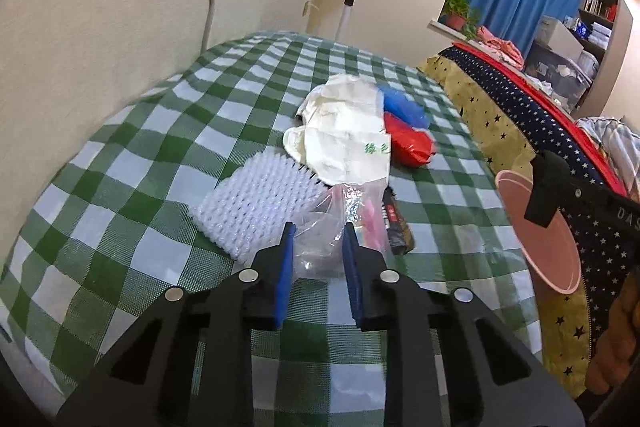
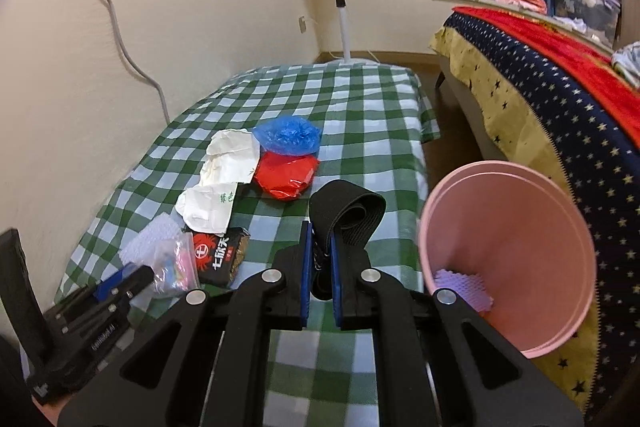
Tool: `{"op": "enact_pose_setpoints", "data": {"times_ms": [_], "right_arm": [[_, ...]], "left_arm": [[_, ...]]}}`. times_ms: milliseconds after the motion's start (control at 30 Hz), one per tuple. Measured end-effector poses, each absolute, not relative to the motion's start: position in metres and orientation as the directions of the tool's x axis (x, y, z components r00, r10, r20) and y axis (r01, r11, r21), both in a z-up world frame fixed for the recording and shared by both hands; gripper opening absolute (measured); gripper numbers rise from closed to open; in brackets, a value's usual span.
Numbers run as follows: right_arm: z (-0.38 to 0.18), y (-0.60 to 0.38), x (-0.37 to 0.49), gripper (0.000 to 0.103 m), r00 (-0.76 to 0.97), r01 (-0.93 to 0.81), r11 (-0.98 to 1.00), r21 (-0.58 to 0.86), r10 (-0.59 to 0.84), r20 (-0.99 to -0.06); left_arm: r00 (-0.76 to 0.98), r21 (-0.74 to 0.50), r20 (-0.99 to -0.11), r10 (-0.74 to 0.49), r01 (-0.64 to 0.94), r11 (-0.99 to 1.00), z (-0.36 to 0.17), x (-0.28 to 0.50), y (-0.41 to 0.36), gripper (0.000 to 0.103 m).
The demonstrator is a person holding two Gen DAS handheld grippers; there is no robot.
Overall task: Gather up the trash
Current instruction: 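Carry the black strap and clear plastic bag over the pink wastebasket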
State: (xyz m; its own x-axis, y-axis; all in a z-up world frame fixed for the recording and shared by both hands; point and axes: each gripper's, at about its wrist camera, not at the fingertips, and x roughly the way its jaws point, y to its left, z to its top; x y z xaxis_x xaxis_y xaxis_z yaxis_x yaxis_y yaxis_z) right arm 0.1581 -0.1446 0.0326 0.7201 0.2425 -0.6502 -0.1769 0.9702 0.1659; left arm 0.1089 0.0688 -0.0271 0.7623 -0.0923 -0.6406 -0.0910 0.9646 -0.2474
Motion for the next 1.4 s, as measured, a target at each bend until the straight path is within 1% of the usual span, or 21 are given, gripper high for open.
{"op": "enact_pose_setpoints", "data": {"times_ms": [433, 600, 767, 1100, 1267, 1400], "right_arm": [[0.065, -0.179, 0.108, 0.008, 0.77, -0.138, 0.988, 0.062, 0.147, -0.621], [0.077, -0.201, 0.091, 0.008, 0.782, -0.103, 0.994, 0.028, 0.098, -0.616], [0.091, -0.218, 0.079, 0.008, 0.799, -0.076, 0.997, -0.013, 0.053, -0.599], [0.083, -0.246, 0.077, 0.008, 0.795, -0.013, 1.0, -0.01, 0.004, -0.607], [0.065, -0.253, 0.085, 0.007, 0.789, 0.01, 1.0, 0.004, -0.005, -0.614], [0.061, -0.255, 0.094, 0.007, 0.802, 0.011, 1.0, 0.011, -0.002, -0.597]], "left_arm": [[0.809, -0.269, -0.574, -0.126, -0.041, 0.962, 0.006, 0.09, 0.038, 0.022], [0.819, -0.261, -0.557, -0.141, -0.011, 0.965, 0.015, 0.087, 0.023, 0.022], [0.823, -0.279, -0.546, -0.159, 0.001, 0.96, 0.021, 0.087, 0.013, 0.022], [0.83, -0.28, -0.526, -0.187, 0.039, 0.959, 0.026, 0.091, -0.011, 0.022], [0.824, -0.264, -0.534, -0.189, 0.05, 0.963, 0.018, 0.1, -0.026, 0.022], [0.821, -0.252, -0.537, -0.194, 0.063, 0.966, 0.012, 0.109, -0.039, 0.022]]}}
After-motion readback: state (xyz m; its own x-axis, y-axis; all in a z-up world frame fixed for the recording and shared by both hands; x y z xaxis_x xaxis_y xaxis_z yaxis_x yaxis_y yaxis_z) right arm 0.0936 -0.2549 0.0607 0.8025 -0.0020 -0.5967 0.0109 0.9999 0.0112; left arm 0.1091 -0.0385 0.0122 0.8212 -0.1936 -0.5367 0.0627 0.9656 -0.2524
